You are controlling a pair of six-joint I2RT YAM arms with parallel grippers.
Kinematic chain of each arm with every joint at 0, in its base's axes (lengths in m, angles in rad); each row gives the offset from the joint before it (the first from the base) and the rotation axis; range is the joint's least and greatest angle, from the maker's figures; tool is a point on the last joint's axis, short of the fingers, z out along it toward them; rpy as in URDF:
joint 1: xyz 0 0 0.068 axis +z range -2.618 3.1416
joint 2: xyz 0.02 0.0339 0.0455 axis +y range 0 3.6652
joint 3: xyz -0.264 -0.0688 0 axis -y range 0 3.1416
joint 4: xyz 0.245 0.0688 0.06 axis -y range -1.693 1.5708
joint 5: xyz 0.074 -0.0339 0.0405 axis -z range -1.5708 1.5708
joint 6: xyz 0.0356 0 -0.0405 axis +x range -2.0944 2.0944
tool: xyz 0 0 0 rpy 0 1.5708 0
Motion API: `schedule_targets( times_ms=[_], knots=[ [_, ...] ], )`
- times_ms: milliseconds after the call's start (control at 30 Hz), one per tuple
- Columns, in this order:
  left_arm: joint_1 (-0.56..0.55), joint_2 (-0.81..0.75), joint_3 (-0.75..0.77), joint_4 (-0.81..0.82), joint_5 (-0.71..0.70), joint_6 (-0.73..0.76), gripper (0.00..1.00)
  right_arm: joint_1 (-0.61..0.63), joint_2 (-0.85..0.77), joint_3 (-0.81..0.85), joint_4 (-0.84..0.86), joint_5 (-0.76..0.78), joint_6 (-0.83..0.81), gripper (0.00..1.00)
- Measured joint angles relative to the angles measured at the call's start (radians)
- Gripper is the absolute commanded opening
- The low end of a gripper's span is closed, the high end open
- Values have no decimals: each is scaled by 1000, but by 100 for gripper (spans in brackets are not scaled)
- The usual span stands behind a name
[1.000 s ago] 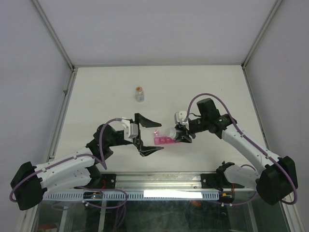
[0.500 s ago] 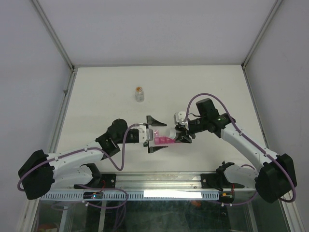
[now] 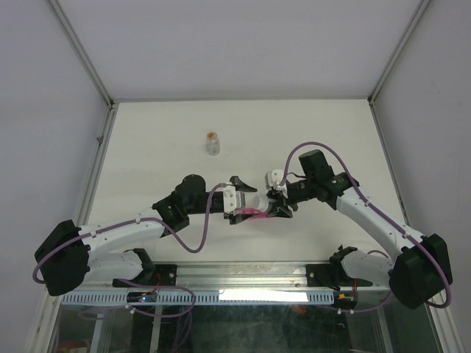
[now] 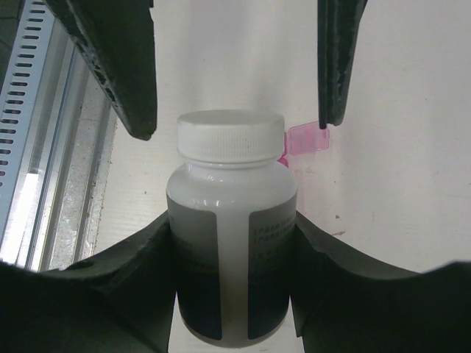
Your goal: Sort the pills into containers
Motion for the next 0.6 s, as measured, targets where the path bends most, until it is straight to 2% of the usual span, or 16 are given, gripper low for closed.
schedule_targets(
  times_ms=[300, 600],
  knots=[
    [0, 43, 32, -43, -16, 11, 51, 0, 0, 0, 0, -3, 0, 0],
    [0, 54, 46, -57, -16, 3, 52, 0, 0, 0, 0, -3, 0, 0]
  ],
)
